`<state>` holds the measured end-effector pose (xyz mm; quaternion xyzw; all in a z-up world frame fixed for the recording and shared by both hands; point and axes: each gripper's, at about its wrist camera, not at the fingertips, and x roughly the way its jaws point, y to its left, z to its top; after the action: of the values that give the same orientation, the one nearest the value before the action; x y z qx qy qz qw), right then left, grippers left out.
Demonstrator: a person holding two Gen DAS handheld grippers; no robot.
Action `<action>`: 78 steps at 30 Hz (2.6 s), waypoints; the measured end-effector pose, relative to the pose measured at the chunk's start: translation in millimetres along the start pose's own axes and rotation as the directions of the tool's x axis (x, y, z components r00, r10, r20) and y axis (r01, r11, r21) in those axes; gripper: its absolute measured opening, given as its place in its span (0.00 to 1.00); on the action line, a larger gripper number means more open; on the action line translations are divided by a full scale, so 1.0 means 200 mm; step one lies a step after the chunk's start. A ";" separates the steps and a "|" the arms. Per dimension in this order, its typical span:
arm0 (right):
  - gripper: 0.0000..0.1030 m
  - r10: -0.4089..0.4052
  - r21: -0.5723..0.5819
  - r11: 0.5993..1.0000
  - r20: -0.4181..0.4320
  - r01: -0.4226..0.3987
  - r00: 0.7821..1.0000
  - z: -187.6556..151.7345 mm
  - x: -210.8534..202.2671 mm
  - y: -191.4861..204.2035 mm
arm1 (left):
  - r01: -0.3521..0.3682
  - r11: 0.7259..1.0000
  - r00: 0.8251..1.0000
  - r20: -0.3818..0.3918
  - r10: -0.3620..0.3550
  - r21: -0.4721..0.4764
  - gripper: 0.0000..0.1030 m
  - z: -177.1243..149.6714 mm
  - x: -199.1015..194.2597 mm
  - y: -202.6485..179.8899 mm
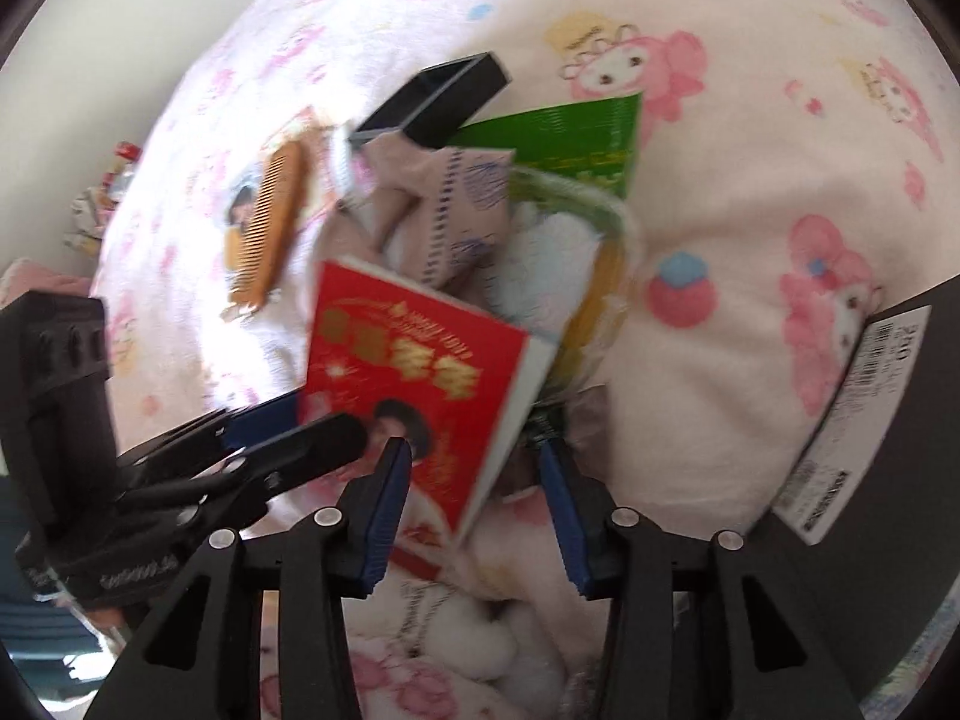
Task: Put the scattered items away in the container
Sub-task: 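Lift the red card with the left gripper toward the box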
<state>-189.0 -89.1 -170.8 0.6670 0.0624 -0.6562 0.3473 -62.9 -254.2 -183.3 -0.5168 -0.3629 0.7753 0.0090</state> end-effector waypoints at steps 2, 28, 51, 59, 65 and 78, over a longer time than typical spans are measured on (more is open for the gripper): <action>0.40 -0.004 -0.001 1.000 -0.043 0.004 0.999 0.00 0.04 -0.01 | -0.006 1.000 1.000 0.000 0.006 -0.009 0.50 0.00 0.00 0.01; 0.29 0.069 0.043 0.995 0.319 -0.087 0.945 -0.15 -0.46 0.03 | -0.008 0.974 0.992 0.124 -0.021 0.228 0.32 -0.01 -0.33 -0.43; 0.32 -0.067 0.004 0.998 0.159 0.067 0.985 -0.18 -0.27 0.03 | 0.148 0.952 0.989 -0.056 -0.138 0.269 0.32 -0.08 -0.01 -0.20; 0.39 -0.068 -0.005 0.998 0.163 0.070 0.984 -0.14 -0.25 0.05 | 0.177 0.950 0.984 -0.020 -0.177 0.258 0.23 -0.04 0.00 -0.12; 0.39 -0.116 -0.017 0.993 0.139 0.120 0.983 -0.09 -0.20 0.07 | 0.148 0.946 0.989 -0.027 -0.146 0.289 0.35 -0.01 0.08 -0.11; 0.39 -0.091 0.019 0.996 0.148 0.089 0.985 -0.10 -0.19 0.01 | 0.260 0.928 0.965 -0.103 -0.241 0.267 0.14 -0.01 0.10 -0.15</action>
<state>-176.0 -66.4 -137.0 0.6149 0.0622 -0.7194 0.3168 -81.0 -222.5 -183.1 -0.4861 -0.3127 0.7929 0.1931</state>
